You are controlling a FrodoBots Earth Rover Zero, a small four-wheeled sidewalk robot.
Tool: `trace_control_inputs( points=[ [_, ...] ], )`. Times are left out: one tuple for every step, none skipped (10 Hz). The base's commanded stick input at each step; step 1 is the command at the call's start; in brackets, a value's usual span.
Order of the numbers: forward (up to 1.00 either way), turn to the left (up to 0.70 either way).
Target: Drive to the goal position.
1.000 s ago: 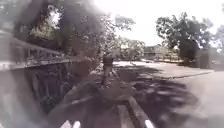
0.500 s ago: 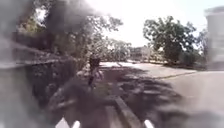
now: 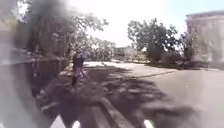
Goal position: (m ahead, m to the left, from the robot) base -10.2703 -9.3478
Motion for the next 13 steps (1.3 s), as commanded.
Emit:
trace_control_inputs(
  points=[
    [0.00, -0.85],
    [0.00, -0.85],
    [0.00, -0.85],
    [0.00, -0.85],
    [0.00, -0.85],
    [0.00, -0.85],
    [0.00, -0.85],
    [0.00, -0.85],
    [0.00, -0.85],
    [0.00, -0.85],
    [0.00, -0.85],
    [0.00, -0.85],
    [0.00, -0.85]
  ],
)
